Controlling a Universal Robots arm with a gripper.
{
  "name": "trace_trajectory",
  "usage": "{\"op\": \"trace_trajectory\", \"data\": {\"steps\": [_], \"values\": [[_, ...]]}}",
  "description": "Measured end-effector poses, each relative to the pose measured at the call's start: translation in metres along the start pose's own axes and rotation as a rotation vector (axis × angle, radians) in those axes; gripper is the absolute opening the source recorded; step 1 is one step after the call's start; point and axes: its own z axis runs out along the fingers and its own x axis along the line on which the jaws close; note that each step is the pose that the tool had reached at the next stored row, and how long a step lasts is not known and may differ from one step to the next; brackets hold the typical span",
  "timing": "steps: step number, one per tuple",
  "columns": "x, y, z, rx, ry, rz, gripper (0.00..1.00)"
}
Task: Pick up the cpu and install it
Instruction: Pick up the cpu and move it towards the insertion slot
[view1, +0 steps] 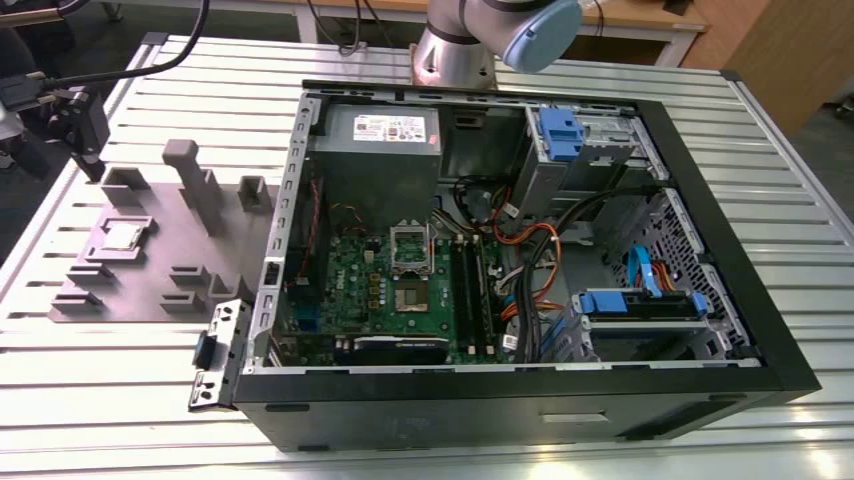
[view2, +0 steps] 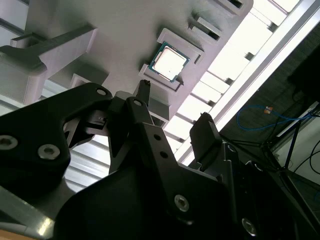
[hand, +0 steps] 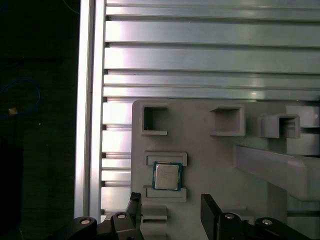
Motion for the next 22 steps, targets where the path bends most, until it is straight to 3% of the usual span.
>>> {"op": "trace_trajectory", "data": {"steps": [9, 15, 22], "values": [[0.0, -0.0001, 0.0008, -0.0003, -0.0002, 0.0, 0.59], [0.0001, -0.0008, 0.0111, -0.0002, 0.0042, 0.0, 0.59], [0.0003, -0.0014, 0.0235, -0.0001, 0.0045, 0.0, 0.59]]}}
